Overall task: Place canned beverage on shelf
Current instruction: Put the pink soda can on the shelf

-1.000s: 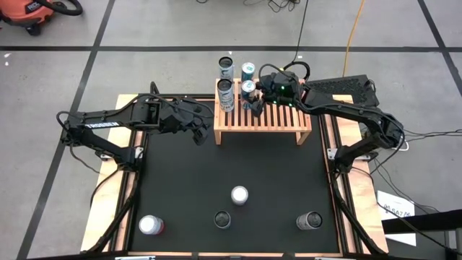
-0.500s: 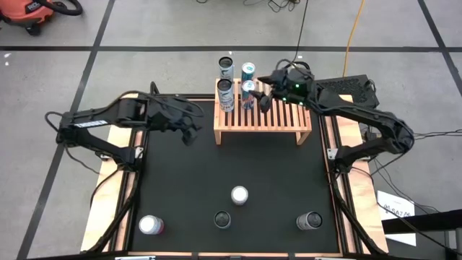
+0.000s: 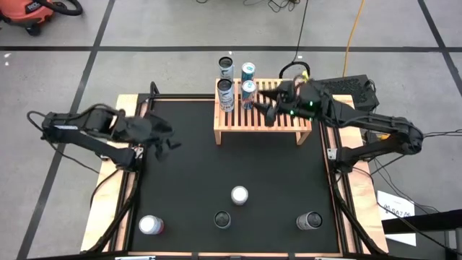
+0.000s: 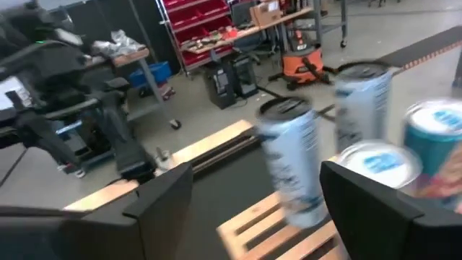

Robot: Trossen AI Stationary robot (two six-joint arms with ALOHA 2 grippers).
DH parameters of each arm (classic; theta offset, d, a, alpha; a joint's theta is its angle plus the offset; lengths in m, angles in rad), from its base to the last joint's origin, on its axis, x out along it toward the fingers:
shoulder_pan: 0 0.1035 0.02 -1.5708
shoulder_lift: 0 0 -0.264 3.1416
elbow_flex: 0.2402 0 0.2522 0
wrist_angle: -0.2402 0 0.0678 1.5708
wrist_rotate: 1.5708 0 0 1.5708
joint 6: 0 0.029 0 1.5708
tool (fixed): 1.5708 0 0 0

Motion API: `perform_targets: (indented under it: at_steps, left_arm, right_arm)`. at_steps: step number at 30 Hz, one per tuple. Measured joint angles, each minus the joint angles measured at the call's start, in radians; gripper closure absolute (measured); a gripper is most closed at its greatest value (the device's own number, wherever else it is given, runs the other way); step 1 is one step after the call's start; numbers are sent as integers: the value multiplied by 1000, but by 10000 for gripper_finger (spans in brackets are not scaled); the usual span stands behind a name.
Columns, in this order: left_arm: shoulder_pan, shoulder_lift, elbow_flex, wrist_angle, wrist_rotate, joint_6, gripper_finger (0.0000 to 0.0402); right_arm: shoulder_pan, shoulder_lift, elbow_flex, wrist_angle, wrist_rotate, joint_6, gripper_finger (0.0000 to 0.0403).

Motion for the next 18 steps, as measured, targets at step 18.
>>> perform_targets:
  at_steps: [18]
  left_arm:
    - [-168,114,-275,586,42,185,84]
  right_arm:
    - [520,16,0,-467,292,541,120]
